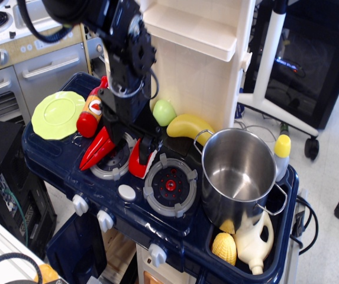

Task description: Put sushi in pot or pan

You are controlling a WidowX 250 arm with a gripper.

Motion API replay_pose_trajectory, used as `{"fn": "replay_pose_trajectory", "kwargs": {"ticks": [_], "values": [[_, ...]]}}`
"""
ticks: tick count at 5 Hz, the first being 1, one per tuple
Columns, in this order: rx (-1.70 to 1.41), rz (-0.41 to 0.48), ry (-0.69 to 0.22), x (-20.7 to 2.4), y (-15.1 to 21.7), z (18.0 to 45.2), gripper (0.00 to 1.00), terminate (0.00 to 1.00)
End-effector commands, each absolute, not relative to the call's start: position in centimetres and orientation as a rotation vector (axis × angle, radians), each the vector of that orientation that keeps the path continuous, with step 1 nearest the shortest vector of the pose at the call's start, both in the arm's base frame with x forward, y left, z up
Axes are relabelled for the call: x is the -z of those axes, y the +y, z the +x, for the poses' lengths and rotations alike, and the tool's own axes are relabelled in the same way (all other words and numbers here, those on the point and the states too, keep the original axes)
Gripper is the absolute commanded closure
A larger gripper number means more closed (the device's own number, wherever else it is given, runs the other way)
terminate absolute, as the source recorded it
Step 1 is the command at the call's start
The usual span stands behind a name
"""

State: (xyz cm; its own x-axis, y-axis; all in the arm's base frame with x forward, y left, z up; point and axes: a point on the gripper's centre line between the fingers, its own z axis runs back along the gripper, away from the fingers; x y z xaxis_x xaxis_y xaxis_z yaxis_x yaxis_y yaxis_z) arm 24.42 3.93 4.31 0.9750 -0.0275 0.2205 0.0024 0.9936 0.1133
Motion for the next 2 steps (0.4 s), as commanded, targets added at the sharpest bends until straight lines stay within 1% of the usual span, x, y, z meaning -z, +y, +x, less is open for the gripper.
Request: {"fn": "replay_pose_trajectory", "kwargs": {"ticks": [1,2], "values": [[0.025,0.085,-0.289,-2.42,4.13,24.99,0.00,0.00],[0.001,0.062,-0.285,-2.00,4.07,25.27,0.00,0.00]]}}
